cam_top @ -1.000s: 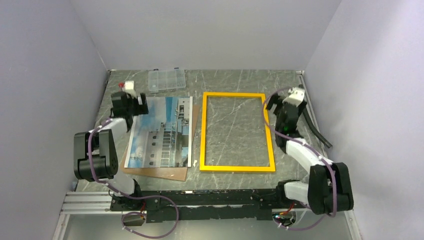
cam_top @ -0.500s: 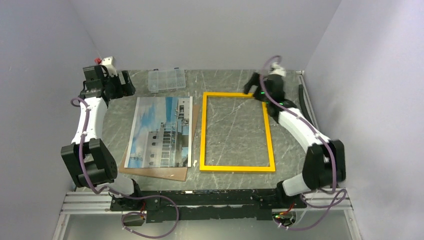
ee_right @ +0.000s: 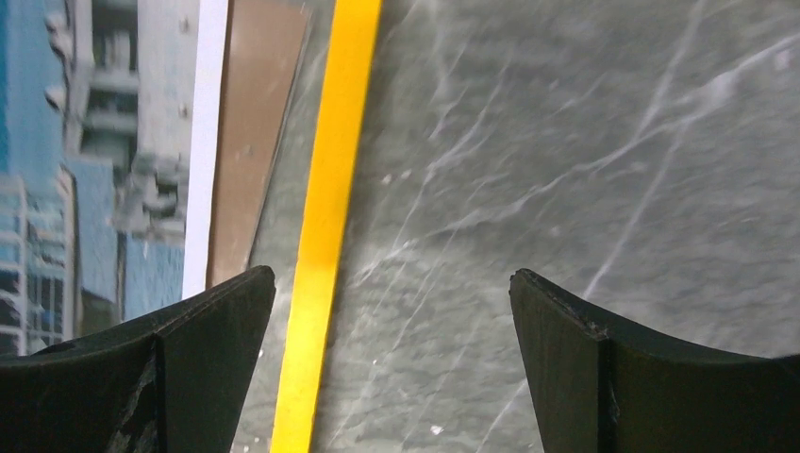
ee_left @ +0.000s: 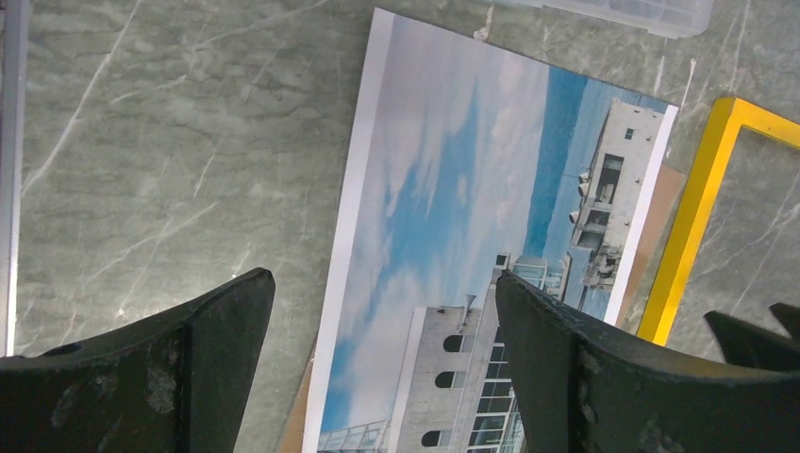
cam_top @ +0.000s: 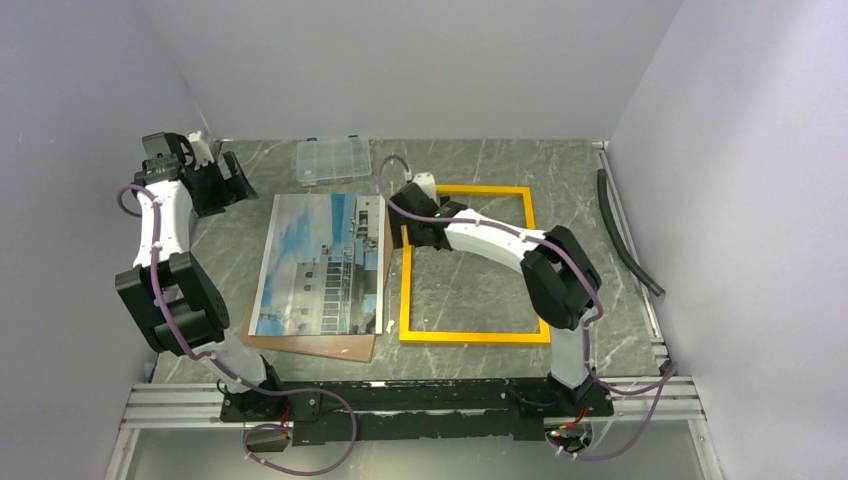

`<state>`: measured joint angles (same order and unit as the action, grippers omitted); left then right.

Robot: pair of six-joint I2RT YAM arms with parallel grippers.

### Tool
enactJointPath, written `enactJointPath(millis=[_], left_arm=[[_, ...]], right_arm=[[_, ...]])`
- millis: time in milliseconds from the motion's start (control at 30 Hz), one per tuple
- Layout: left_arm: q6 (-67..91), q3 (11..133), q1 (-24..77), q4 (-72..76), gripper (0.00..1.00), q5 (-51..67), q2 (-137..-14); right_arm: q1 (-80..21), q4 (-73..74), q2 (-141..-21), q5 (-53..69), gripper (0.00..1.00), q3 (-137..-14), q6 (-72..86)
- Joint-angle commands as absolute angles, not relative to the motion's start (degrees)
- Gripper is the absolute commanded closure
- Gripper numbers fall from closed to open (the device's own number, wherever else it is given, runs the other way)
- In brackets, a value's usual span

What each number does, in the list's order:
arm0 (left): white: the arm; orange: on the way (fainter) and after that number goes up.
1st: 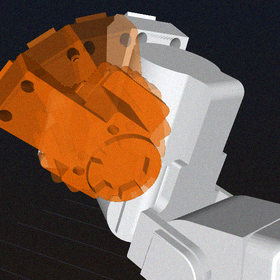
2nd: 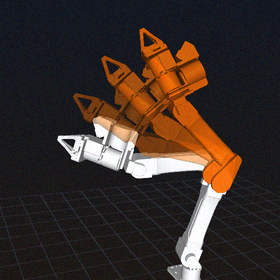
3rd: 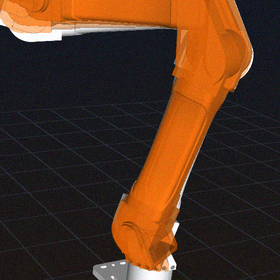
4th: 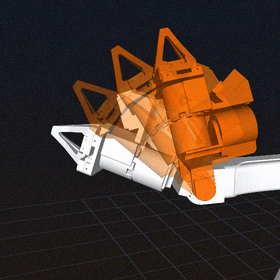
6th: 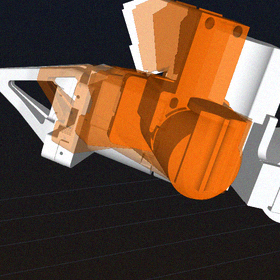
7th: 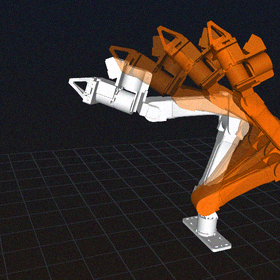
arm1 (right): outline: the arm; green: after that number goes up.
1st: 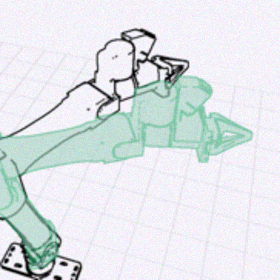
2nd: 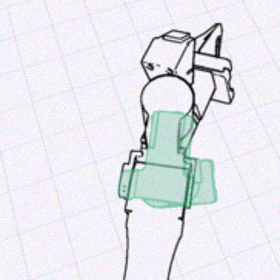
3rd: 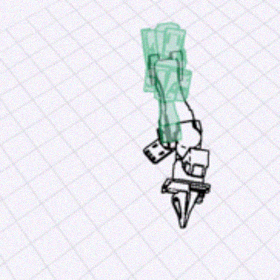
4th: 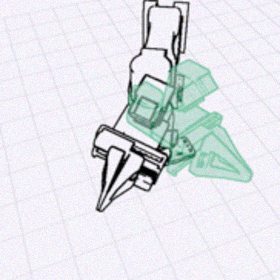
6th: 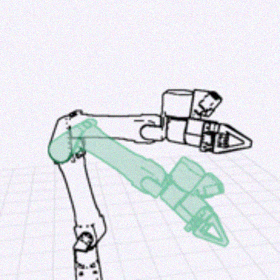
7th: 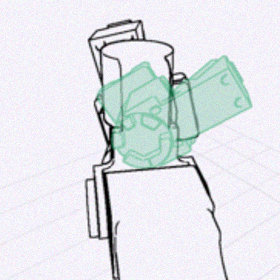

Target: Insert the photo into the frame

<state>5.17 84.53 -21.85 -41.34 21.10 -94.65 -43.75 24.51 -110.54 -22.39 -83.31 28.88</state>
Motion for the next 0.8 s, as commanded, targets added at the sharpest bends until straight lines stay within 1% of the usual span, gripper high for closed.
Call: enactJointPath(millis=[0,167,467,633,767], left_arm=[[4.42,84.06,-22.06,-42.69,0.07,21.89,-91.17],[3.43,84.53,-22.06,-45.75,0.07,21.85,-90.83],[1.06,84.48,-22.06,-49.31,0.06,21.75,-89.25],[-1.67,85.24,-22.07,-52.18,0.06,24.24,-90.14],[-3.49,85.38,-22.06,-52.96,0.06,24.77,-89.76]], right_arm=[[-46.62,24.96,-111.81,-22.33,0.00,-85.88,30.23],[-48.52,28.15,-116.94,-23.36,0.01,-90.29,32.26],[-49.22,27.27,-120.77,-23.86,0.14,-89.60,34.11],[-49.21,25.96,-121.55,-23.05,0.25,-88.17,33.62],[-49.13,23.92,-121.25,-22.13,0.31,-85.66,34.04]])
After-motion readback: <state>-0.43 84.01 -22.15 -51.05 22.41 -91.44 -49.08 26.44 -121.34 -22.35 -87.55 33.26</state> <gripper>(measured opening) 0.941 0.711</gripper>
